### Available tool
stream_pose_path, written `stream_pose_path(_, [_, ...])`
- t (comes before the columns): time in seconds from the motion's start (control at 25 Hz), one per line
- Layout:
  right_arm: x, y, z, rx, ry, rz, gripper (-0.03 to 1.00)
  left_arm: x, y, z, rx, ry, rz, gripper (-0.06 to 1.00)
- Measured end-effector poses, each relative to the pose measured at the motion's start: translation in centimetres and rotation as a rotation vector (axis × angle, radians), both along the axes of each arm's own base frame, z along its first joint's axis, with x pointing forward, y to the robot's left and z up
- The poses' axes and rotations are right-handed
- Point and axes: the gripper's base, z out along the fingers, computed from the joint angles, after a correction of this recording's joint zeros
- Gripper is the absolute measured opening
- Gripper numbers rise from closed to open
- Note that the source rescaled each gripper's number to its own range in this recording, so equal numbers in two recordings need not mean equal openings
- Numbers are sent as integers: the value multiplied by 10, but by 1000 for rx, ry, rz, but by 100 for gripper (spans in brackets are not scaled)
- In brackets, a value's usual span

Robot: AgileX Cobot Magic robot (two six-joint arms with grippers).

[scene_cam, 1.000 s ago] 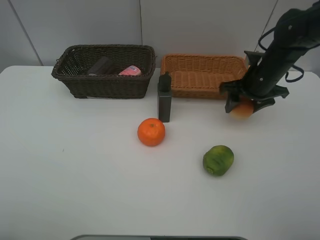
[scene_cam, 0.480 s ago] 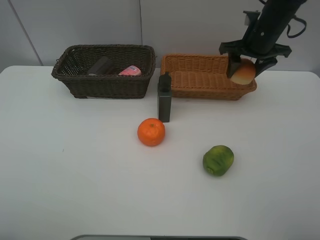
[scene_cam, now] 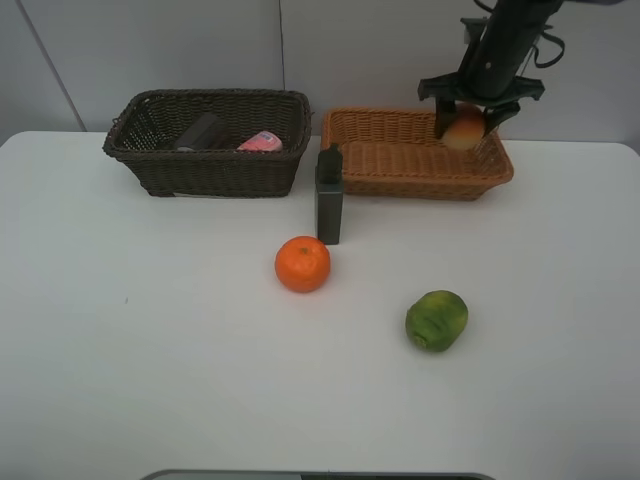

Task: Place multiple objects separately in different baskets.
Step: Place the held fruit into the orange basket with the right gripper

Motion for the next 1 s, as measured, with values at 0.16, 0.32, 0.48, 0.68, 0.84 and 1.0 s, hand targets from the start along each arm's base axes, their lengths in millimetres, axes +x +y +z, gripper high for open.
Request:
stream_pose_path(0.16, [9, 5, -21, -1, -11, 27, 45, 0, 0, 0, 0, 0, 0, 97])
stream_pose_path(0.32, [17, 11, -38, 10, -52, 42, 45, 0, 0, 0, 0, 0, 0, 97])
stream_pose_path(0.48, [24, 11, -52, 6, -86, 53, 45, 0, 0, 0, 0, 0, 0, 97])
stream_pose_path(0.68, [28, 10, -54, -15, -126, 69, 45, 0, 0, 0, 0, 0, 0, 97])
stream_pose_path(0.84, [29, 10, -56, -19, -125, 70, 51, 0, 0, 0, 0, 0, 0, 97])
stream_pose_path(1.0, [29, 10, -58, -20, -117, 70, 91, 0, 0, 0, 0, 0, 0, 97])
